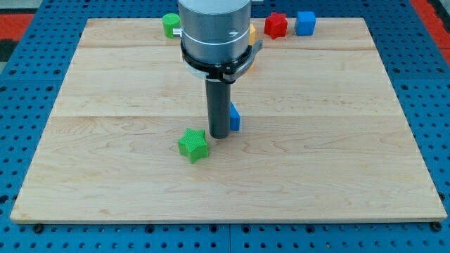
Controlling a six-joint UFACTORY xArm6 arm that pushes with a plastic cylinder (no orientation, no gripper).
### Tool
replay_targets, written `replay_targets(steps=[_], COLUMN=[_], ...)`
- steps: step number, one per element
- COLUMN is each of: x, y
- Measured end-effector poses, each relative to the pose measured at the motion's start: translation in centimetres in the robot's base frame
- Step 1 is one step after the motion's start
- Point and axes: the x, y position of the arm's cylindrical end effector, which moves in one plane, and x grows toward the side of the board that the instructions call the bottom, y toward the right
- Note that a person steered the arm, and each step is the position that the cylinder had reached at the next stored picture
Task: Place the green star below to the blue triangle
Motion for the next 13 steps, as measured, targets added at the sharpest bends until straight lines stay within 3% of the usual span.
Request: replay_targets(steps=[3, 5, 7, 9, 12, 13], x=[-4.6, 4.9, 10.4, 3.9, 3.4, 7.7], y=[1.0, 1.4, -7.4, -8.7, 1.3, 1.9])
